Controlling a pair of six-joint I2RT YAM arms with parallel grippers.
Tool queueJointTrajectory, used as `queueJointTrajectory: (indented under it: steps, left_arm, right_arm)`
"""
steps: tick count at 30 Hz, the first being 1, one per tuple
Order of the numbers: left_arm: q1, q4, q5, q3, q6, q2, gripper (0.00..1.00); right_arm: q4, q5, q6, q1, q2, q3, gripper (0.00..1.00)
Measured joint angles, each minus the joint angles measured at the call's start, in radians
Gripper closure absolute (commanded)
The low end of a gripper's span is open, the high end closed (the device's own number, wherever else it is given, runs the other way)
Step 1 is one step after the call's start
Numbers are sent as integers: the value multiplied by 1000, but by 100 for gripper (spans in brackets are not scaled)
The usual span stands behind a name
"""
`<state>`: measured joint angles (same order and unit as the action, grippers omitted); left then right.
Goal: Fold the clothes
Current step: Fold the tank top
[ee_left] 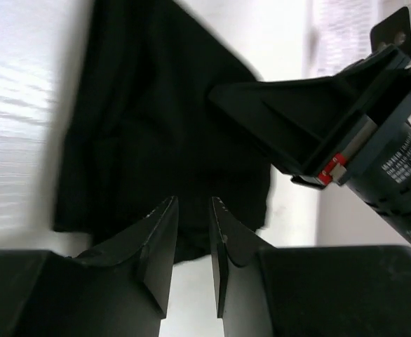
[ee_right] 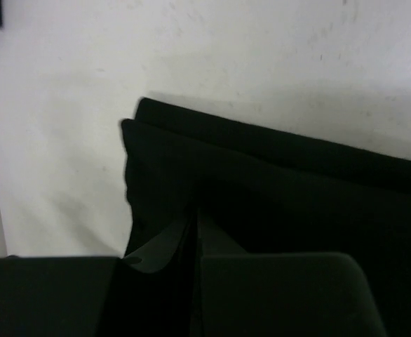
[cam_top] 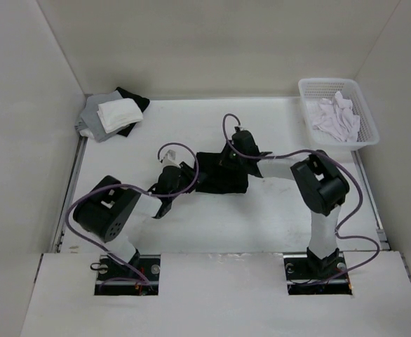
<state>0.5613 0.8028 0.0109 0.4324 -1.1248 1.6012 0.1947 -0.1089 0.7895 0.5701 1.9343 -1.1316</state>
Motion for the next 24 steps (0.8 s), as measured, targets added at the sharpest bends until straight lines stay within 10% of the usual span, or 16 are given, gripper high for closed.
queueJointTrajectory:
  steps: [12,24]
  left_arm:
    - [-51,211,39,-31,-63,195,80]
    - [-21,26,-37,-69,32,-207,71]
  right_arm:
    - [178,-64,205,-55,155,-43,93]
    - [213,-75,301,-82,97,-41,84]
